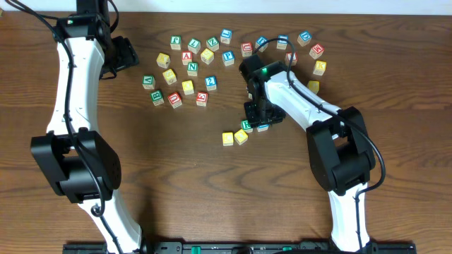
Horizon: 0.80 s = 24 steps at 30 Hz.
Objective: Spell out CORL
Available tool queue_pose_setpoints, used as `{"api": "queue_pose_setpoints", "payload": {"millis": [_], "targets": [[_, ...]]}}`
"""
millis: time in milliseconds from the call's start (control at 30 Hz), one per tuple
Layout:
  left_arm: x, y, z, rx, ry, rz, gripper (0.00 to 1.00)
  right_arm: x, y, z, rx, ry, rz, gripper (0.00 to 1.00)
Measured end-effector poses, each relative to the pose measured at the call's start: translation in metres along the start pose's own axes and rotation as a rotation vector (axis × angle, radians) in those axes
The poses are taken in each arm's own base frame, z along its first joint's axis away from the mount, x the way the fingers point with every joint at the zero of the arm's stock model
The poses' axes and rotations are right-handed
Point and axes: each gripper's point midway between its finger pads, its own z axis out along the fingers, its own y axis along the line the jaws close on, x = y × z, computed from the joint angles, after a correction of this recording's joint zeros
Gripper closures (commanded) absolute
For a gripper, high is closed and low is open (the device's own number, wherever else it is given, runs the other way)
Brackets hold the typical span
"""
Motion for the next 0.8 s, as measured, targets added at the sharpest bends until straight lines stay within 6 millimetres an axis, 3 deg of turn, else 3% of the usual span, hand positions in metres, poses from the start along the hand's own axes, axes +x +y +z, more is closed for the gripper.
{"api": "queue_pose_setpoints", "payload": {"millis": [167, 433, 600, 800], "targets": [[0.0, 0.0, 0.0, 0.0, 0.0, 0.0, 0.2, 0.004, -0.002, -0.008, 0.013, 0.023, -0.007, 0.55], [0.0, 0.0, 0.0, 0.0, 0.0, 0.0, 0.2, -0.025, 0.019, -0.072, -0.078, -0.115, -0.131, 0.53], [0.0, 0.0, 0.0, 0.0, 0.0, 0.0, 0.2, -0.013, 0.064, -0.09, -0.19, -0.139, -0.279, 0.58], [0.0, 0.0, 0.0, 0.0, 0.0, 0.0, 0.2, 0.022, 0.129, -0.068, -0.241, -0.125, -0.49, 0.67]]}}
